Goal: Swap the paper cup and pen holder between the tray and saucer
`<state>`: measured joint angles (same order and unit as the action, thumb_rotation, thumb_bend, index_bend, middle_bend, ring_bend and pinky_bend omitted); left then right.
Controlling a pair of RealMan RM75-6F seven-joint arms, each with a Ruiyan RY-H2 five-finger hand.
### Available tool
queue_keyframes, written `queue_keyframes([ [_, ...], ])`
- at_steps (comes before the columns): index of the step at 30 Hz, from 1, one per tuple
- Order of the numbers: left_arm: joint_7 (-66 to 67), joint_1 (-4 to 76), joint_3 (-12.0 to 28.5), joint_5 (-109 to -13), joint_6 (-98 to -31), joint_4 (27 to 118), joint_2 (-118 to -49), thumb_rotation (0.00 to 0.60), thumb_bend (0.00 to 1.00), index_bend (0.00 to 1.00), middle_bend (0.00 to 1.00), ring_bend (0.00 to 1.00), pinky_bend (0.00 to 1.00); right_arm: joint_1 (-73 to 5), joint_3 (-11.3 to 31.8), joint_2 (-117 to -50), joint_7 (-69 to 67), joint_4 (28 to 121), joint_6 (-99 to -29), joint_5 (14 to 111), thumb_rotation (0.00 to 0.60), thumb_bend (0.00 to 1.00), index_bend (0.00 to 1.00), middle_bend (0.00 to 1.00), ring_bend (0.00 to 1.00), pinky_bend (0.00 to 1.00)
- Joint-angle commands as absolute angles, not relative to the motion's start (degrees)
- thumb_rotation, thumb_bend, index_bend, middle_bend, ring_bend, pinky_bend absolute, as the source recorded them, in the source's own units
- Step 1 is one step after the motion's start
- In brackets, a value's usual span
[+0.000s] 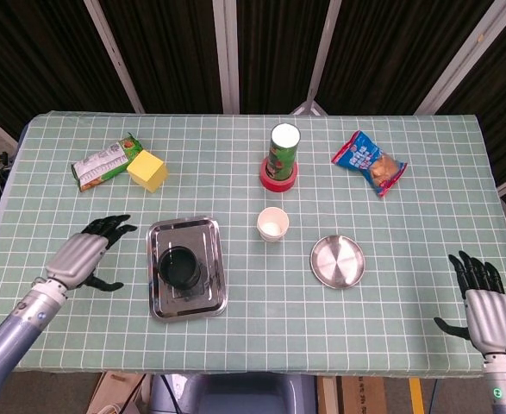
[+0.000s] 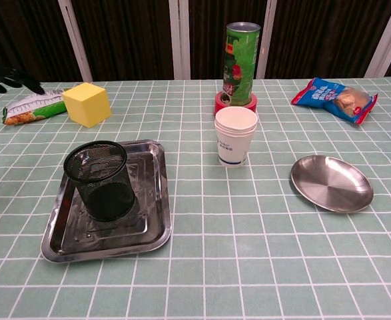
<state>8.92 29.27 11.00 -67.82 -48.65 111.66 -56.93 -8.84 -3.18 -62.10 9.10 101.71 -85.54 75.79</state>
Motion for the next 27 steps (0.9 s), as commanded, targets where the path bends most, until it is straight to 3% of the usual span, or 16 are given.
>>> queue_keyframes([
  [1,10.5,33.6,12.0,-63.3,-45.3,110.1,-61.0,0.6,0.0,0.14,0.0,0.0,0.07,-8.5,-2.6,-62.3,9.7,101.8,-84.9,75.4,0.6,0.0,0.0,0.01,0.02,0.0],
  [16,15.7,40.1,9.2,-59.5,-45.2,106.6,-70.5,0.6,0.0,0.13,0.0,0.0,0.07,-7.2,-1.0,-61.9,10.4,102.8,-83.8,75.6,0.6,0.0,0.0,0.01,0.02,0.0],
  [22,18.6,41.5,7.5,-58.3,-45.9,105.0,-73.0,0.6,0.0,0.13,0.0,0.0,0.14,-6.8,-0.4,-61.8,9.5,102.7,-83.8,76.0,0.6,0.0,0.0,0.01,0.02,0.0],
  [25,19.3,41.9,7.0,-57.9,-46.5,104.6,-73.8,0.6,0.04,0.14,0.04,0.01,0.18,-6.5,0.0,-62.0,9.3,102.7,-83.9,76.2,0.6,0.0,0.0,0.01,0.02,0.0],
  [27,19.4,42.2,6.8,-58.1,-46.8,104.3,-74.4,0.6,0.13,0.15,0.09,0.04,0.23,-6.4,0.1,-62.1,8.9,102.6,-83.8,76.5,0.6,0.0,0.0,0.01,0.02,0.0],
])
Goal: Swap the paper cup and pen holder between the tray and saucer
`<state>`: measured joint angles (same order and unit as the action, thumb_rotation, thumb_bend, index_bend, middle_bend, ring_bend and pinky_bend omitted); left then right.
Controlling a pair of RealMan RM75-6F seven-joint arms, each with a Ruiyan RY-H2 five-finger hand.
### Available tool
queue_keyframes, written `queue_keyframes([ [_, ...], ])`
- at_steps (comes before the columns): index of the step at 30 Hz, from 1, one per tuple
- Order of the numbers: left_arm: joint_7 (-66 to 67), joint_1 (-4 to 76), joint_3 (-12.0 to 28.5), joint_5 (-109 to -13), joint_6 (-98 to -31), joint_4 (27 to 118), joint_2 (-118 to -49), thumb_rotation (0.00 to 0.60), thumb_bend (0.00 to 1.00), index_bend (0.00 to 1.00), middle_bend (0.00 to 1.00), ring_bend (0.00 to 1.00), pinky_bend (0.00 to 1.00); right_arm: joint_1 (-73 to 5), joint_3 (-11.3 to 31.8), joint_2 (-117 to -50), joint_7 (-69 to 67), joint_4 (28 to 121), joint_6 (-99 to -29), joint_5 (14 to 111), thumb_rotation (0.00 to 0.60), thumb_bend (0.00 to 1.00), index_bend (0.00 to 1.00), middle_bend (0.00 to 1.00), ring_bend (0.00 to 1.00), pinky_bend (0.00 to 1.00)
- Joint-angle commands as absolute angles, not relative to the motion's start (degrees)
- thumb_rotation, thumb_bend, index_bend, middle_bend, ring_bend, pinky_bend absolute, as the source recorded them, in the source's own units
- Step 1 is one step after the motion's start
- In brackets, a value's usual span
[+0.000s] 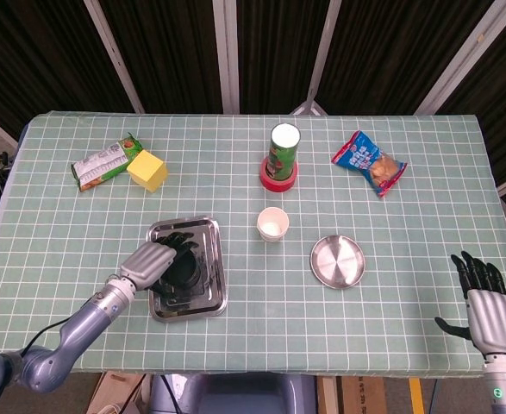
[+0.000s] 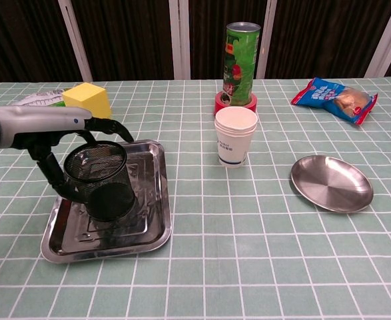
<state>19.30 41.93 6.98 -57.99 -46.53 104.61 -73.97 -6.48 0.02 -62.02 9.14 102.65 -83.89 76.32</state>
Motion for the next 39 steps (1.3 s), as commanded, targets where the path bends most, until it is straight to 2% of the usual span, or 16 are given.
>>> queue_keyframes([
  [1,19.4,42.2,6.6,-58.4,-47.1,104.2,-74.7,0.6,0.16,0.16,0.11,0.06,0.25,-6.3,0.2,-62.0,8.8,102.6,-83.8,76.5,0.6,0.0,0.0,0.01,0.02,0.0],
  [3,19.3,42.3,6.4,-59.5,-47.6,103.9,-75.2,0.6,0.26,0.19,0.17,0.11,0.29,-6.1,0.5,-62.0,8.5,102.5,-83.9,76.4,0.6,0.0,0.0,0.01,0.02,0.0],
  [5,19.3,42.2,6.2,-60.4,-48.3,103.7,-75.4,0.6,0.31,0.22,0.22,0.16,0.32,-6.0,0.8,-62.1,8.4,102.5,-84.0,76.4,0.6,0.0,0.0,0.01,0.02,0.0],
  [9,18.5,41.8,6.0,-61.8,-49.8,103.2,-75.9,0.6,0.37,0.31,0.33,0.24,0.38,-5.7,1.1,-62.1,7.7,102.6,-83.8,76.7,0.6,0.0,0.0,0.01,0.02,0.0],
  [12,18.6,41.7,5.8,-62.3,-50.6,102.6,-76.2,0.6,0.4,0.41,0.38,0.27,0.39,-5.6,1.2,-62.0,7.3,102.6,-83.5,76.8,0.6,0.0,0.0,0.01,0.03,0.0],
  [15,18.3,41.6,5.7,-62.6,-51.1,102.3,-76.2,0.6,0.42,0.43,0.41,0.28,0.39,-5.5,1.4,-62.0,6.5,102.6,-83.2,77.0,0.6,0.0,0.0,0.01,0.03,0.0],
  [20,16.2,41.3,6.2,-63.8,-51.9,102.7,-76.0,0.6,0.42,0.43,0.42,0.28,0.39,-5.3,2.0,-62.1,6.6,102.4,-83.2,76.6,0.6,0.0,0.0,0.01,0.03,0.0],
  [30,8.9,41.7,9.4,-73.7,-55.4,107.4,-75.6,0.6,0.42,0.43,0.41,0.28,0.39,-5.0,2.7,-62.0,6.1,102.2,-82.8,76.2,0.6,0.0,0.0,0.01,0.04,0.0],
  [33,10.7,43.9,10.7,-72.4,-53.7,108.6,-76.8,0.6,0.42,0.43,0.41,0.28,0.39,-4.8,3.0,-61.9,5.8,102.0,-82.9,76.0,0.6,0.0,0.0,0.01,0.04,0.0],
  [39,17.8,51.2,13.3,-61.9,-48.2,106.5,-83.1,0.6,0.42,0.42,0.38,0.28,0.39,-4.4,3.4,-61.5,5.1,101.8,-83.1,76.0,0.6,0.0,0.0,0.01,0.04,0.0],
])
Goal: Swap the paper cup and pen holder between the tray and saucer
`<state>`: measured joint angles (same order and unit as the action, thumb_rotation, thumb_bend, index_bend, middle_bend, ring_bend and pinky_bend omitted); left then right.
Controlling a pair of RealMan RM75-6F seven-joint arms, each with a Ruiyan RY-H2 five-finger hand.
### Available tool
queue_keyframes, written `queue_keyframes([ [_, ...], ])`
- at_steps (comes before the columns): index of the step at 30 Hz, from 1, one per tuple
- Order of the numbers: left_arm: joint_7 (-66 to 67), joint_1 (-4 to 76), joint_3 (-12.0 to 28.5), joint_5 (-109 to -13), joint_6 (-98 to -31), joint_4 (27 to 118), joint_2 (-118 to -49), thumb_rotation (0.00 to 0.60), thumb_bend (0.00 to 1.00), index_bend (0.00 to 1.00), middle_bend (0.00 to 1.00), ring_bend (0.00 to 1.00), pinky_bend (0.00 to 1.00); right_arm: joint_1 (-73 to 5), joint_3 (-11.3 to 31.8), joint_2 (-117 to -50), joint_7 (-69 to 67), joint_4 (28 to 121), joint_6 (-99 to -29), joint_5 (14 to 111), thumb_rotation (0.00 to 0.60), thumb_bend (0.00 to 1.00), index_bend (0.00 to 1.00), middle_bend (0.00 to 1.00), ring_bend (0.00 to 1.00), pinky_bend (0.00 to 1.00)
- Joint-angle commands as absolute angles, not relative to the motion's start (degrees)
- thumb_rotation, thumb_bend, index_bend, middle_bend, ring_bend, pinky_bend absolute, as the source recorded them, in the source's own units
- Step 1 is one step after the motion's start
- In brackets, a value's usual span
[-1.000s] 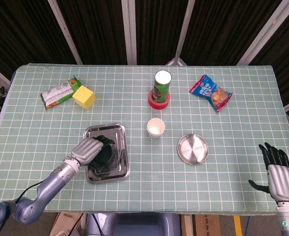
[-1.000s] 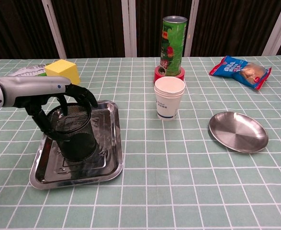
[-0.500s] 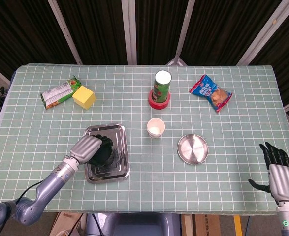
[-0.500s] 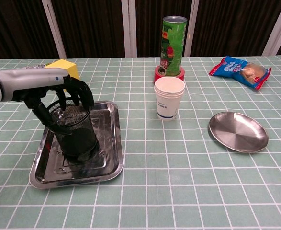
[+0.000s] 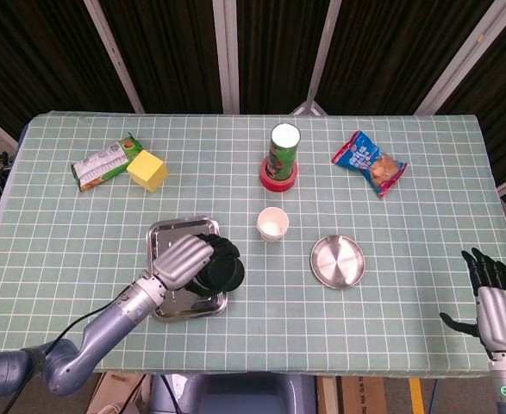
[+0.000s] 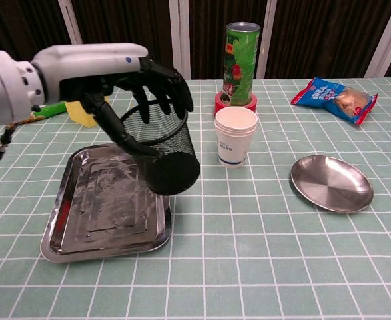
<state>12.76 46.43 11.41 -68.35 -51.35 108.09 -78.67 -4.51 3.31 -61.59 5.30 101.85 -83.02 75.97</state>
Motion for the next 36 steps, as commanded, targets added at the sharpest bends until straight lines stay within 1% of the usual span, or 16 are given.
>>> queue_keyframes([
  [1,19.3,52.5,13.5,-59.7,-47.8,105.7,-84.4,0.6,0.42,0.41,0.37,0.28,0.39,-4.3,3.4,-61.4,5.0,101.8,-83.2,76.0,0.6,0.0,0.0,0.01,0.04,0.0],
  [6,25.1,57.3,14.2,-51.6,-48.0,102.5,-89.8,0.6,0.41,0.41,0.35,0.27,0.38,-4.0,3.9,-61.2,4.0,101.5,-83.4,76.0,0.6,0.0,0.0,0.01,0.04,0.0],
  [9,26.4,59.3,14.6,-48.4,-48.6,100.4,-92.9,0.6,0.41,0.41,0.34,0.27,0.37,-3.9,4.0,-61.0,3.5,101.4,-83.2,75.9,0.6,0.0,0.0,0.01,0.04,0.0],
  [13,28.9,61.7,14.4,-45.2,-49.2,98.1,-95.6,0.6,0.34,0.39,0.32,0.25,0.36,-3.8,4.1,-60.8,2.7,101.3,-83.0,76.1,0.6,0.0,0.0,0.01,0.04,0.0],
  [16,30.6,62.9,14.1,-43.5,-50.1,97.5,-96.6,0.6,0.26,0.37,0.25,0.2,0.34,-3.8,4.3,-60.7,2.1,101.1,-82.7,76.1,0.6,0.0,0.0,0.01,0.04,0.0],
  [23,34.1,64.4,13.3,-40.4,-52.6,99.1,-96.2,0.6,0.04,0.26,0.06,0.02,0.22,-3.6,4.5,-60.5,1.3,101.2,-82.7,76.3,0.6,0.0,0.0,0.01,0.04,0.0],
  [25,34.2,64.6,13.1,-39.4,-52.1,99.8,-95.7,0.6,0.01,0.23,0.02,0.0,0.2,-3.5,4.6,-60.4,1.4,101.2,-82.8,76.2,0.6,0.0,0.0,0.01,0.04,0.0],
  [29,34.2,65.2,13.1,-37.7,-51.2,102.2,-93.6,0.6,0.0,0.22,0.0,0.0,0.18,-3.4,4.9,-60.6,2.3,101.3,-83.0,75.7,0.6,0.0,0.0,0.01,0.04,0.0],
  [36,33.7,64.3,13.4,-40.8,-55.0,107.6,-90.0,0.6,0.0,0.22,0.0,0.0,0.18,-3.2,5.0,-60.7,3.3,101.8,-82.9,75.2,0.6,0.0,0.0,0.01,0.04,0.0],
])
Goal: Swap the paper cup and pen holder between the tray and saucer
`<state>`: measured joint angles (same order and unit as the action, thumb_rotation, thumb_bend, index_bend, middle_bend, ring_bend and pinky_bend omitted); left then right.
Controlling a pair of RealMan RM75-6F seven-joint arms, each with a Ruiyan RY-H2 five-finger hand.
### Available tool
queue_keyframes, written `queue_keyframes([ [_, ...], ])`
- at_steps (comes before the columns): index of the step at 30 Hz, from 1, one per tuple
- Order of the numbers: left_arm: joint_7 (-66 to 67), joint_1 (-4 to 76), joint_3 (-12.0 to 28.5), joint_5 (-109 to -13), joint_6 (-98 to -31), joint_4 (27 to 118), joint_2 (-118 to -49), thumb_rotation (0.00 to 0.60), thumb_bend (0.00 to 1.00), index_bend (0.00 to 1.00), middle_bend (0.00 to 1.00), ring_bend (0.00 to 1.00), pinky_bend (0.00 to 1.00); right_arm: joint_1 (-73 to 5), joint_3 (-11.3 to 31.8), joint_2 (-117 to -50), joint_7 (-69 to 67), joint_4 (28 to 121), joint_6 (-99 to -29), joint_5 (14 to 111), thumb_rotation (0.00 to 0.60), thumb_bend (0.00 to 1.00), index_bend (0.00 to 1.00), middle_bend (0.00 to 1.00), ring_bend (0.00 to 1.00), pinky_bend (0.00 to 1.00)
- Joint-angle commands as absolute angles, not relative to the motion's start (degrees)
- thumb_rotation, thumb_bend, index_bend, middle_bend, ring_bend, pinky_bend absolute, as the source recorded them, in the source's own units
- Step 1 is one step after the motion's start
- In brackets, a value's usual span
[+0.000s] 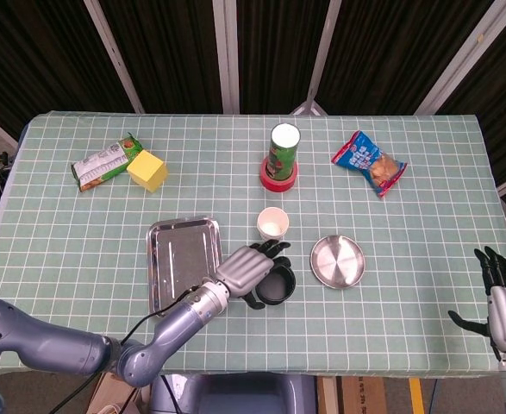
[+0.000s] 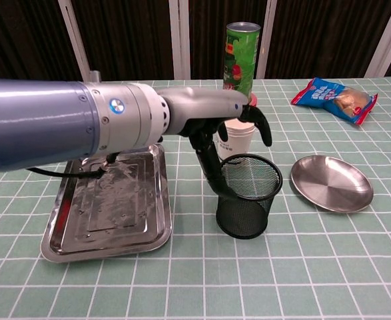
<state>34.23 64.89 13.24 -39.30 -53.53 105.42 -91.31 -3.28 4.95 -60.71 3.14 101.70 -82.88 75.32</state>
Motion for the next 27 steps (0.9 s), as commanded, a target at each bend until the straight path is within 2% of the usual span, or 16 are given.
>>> queue_keyframes([
  [1,33.0,63.8,13.5,-41.6,-55.4,108.6,-89.3,0.6,0.0,0.22,0.01,0.0,0.18,-3.2,5.1,-60.7,3.3,101.9,-83.0,75.1,0.6,0.0,0.0,0.01,0.04,0.0],
  [4,31.4,61.9,13.7,-45.7,-58.6,110.1,-87.8,0.6,0.0,0.22,0.02,0.0,0.16,-3.0,5.3,-60.6,3.6,102.0,-83.2,74.8,0.6,0.0,0.0,0.01,0.04,0.0],
  [7,30.2,60.1,13.8,-51.6,-63.3,106.9,-88.7,0.6,0.0,0.22,0.02,0.0,0.13,-3.1,5.5,-60.9,3.9,101.8,-83.0,74.3,0.6,0.0,0.0,0.01,0.04,0.0],
  [9,28.7,59.8,14.3,-51.8,-63.4,104.6,-89.3,0.6,0.0,0.22,0.01,0.0,0.12,-3.2,5.6,-61.2,4.5,101.5,-82.7,73.9,0.6,0.0,0.0,0.01,0.04,0.0],
  [15,23.2,61.6,18.1,-47.9,-56.9,97.4,-89.7,0.6,0.0,0.22,0.0,0.0,0.01,-3.7,6.2,-61.8,5.9,100.7,-81.3,71.3,0.6,0.0,0.0,0.01,0.04,0.0],
  [22,21.9,66.1,18.6,-42.1,-46.9,86.6,-91.9,0.6,0.0,0.21,0.0,0.0,0.0,-4.3,7.2,-62.6,7.5,99.2,-79.8,67.8,0.6,0.0,0.0,0.01,0.04,0.0],
  [27,19.0,68.1,19.3,-40.6,-42.9,79.3,-95.9,0.6,0.0,0.21,0.0,0.0,0.0,-4.3,7.7,-62.7,7.9,98.7,-79.6,66.2,0.6,0.0,0.0,0.01,0.04,0.0],
])
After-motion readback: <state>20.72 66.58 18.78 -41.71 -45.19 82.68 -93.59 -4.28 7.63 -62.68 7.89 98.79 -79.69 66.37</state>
